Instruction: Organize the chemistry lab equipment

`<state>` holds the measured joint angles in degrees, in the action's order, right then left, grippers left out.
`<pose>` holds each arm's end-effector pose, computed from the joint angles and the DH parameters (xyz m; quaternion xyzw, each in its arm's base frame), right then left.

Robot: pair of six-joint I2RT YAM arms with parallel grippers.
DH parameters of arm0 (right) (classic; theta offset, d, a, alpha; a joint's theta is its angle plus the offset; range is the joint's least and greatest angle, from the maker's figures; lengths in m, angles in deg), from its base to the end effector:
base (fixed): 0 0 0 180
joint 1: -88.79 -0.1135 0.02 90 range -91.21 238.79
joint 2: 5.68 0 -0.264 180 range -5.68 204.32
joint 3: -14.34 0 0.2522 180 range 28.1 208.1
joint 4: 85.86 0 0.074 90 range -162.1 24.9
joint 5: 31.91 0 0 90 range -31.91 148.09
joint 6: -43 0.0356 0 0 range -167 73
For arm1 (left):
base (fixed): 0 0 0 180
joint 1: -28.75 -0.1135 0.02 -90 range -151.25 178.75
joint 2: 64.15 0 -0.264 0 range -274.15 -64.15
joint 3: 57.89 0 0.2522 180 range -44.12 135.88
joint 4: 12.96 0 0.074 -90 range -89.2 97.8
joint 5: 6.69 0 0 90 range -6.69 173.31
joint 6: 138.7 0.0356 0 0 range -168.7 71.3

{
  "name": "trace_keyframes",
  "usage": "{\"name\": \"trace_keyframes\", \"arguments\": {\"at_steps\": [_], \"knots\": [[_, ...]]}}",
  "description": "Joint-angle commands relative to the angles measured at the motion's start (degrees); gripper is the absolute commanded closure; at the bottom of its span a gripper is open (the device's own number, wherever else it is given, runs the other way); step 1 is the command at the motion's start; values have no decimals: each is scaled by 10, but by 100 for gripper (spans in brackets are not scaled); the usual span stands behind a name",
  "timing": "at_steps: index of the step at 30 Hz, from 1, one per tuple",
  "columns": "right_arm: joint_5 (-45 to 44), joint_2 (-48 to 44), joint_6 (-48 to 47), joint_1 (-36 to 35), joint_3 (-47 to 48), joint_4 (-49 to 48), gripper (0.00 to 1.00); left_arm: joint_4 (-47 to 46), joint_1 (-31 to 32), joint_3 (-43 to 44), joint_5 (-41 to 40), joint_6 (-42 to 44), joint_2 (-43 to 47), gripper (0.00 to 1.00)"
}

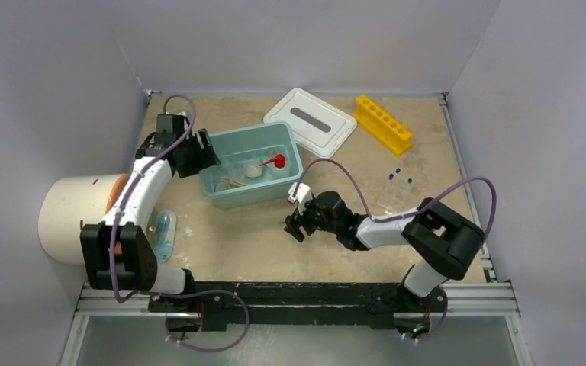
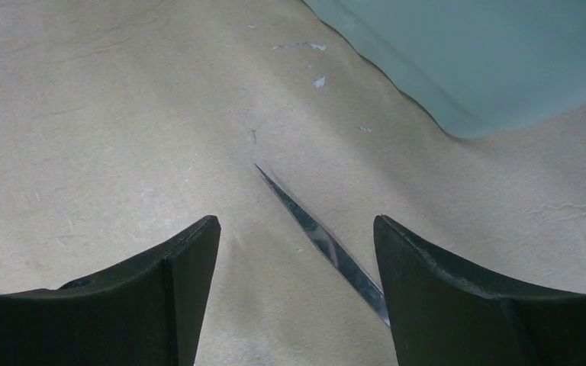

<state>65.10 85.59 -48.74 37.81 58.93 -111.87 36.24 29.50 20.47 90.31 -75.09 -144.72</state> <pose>0.1862 0.2367 0.1554 -0.3957 0.7202 0.2822 0.4952 0.2969 -0.0082 0.2787 -0.1894 0.9231 -0.1334 0.3071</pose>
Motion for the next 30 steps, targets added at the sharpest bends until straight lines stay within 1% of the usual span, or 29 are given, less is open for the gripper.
{"name": "trace_keyframes", "arguments": {"at_steps": [1, 16, 22, 25, 30], "knots": [[-13, 4, 27, 1, 17, -17, 26, -12, -2, 23, 13, 4, 1, 32], [-76, 31, 81, -4, 30, 11, 43, -18, -3, 7, 7, 8, 13, 31], [-118, 52, 98, -35, 42, 30, 51, -20, -2, 6, 13, 10, 10, 31], [-144, 59, 107, -55, 49, 42, 53, -22, -2, 4, 15, 10, 9, 31], [-171, 72, 121, -70, 64, 65, 59, -23, -1, 3, 18, 11, 5, 31]]}}
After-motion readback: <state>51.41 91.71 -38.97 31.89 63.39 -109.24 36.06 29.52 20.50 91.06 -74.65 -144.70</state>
